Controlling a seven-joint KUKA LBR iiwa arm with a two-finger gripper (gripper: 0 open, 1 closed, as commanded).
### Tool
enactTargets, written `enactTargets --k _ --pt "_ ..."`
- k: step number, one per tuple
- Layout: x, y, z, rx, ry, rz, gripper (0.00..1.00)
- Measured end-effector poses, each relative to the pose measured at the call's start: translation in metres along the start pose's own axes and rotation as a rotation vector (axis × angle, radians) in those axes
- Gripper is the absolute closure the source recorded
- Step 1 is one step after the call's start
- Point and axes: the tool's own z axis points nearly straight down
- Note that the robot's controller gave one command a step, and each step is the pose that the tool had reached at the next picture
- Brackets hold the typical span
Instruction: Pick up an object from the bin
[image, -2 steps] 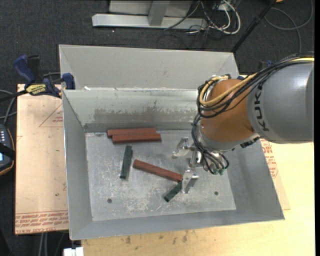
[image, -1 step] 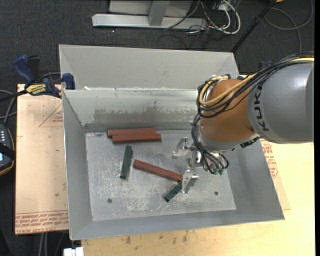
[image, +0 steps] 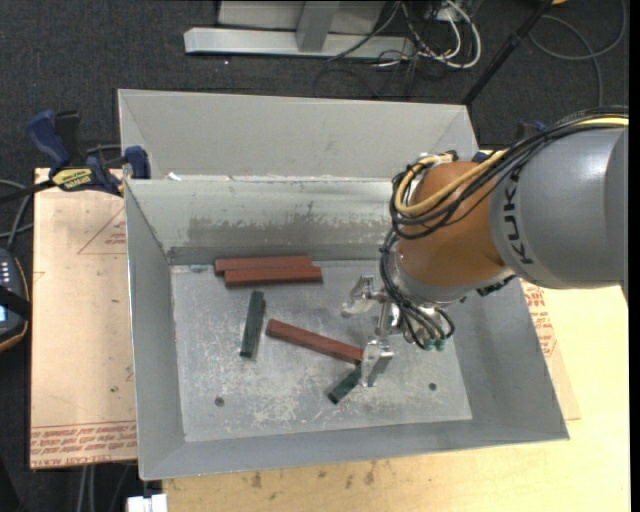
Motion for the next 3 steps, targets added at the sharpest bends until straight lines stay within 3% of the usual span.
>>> enactTargets --k 1,2,3 --pt "0.0 -0.007 0.014 0.0 0.01 -0.099 0.0" --pt "-0.001 0.014 0.038 0.003 -0.005 0.158 1.0" --pt "-0.001 0.014 0.038 0.003 -0.005 0.158 1.0"
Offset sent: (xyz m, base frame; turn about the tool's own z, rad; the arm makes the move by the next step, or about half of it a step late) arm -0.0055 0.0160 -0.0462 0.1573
